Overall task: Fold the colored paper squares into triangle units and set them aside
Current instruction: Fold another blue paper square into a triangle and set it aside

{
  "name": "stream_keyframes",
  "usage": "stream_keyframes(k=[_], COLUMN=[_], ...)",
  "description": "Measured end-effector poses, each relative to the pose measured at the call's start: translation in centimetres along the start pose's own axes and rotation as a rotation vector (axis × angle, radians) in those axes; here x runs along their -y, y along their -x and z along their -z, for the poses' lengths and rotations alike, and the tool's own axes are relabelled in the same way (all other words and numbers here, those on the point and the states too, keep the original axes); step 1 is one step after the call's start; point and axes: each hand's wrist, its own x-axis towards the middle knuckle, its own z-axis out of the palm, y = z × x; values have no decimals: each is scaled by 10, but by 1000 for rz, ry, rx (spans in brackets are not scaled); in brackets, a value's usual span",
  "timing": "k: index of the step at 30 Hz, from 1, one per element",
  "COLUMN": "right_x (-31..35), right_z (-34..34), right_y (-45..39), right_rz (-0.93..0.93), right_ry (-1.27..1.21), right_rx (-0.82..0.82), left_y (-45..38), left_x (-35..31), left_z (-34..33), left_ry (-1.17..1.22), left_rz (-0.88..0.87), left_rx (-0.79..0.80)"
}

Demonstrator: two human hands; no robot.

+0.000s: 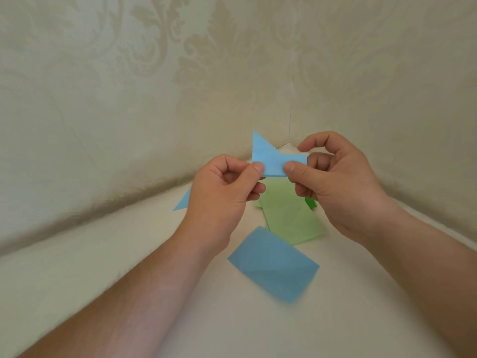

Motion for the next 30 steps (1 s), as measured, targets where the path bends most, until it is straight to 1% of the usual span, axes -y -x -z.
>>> stream_keyframes(k=[2,4,6,10,13,16,19,22,23,25,27,28,29,30], right_x=[0,1,0,-4,-5,-5,-4,0,1,3,3,3,4,4], right_z=[3,6,7,8,10,11,10,10,10,10,10,9,8,7], right_y=[0,1,1,0,-2,-4,-4,-3,-3,-3,-3,-3,-3,-2], right_rz=[91,208,268,325,377,433,428,411,409,366,274,237,212,189], right_ry=[59,182,289,358,380,364,325,304,301,274,212,195,181,151], right_rx=[59,161,213,148,109,81,55,18,10,0,-9,-12,-10,-1], left_y=[0,-1,-3,-3,-1,-1,-1,0,1,1,1,1,2,2], left_x=[-1,-2,-3,-7,-9,-11,-15,-16,-15,-12,-9,-7,-5,-3], left_z=[0,1,2,2,2,2,2,3,2,3,4,6,8,10], left_ry=[13,34,63,130,144,184,200,144,103,-17,-185,-272,-347,-402], left_rz=[17,46,85,169,186,211,254,297,282,185,10,-109,-214,-283], left_rx=[-10,-22,-31,-5,42,43,70,129,143,134,104,105,120,145])
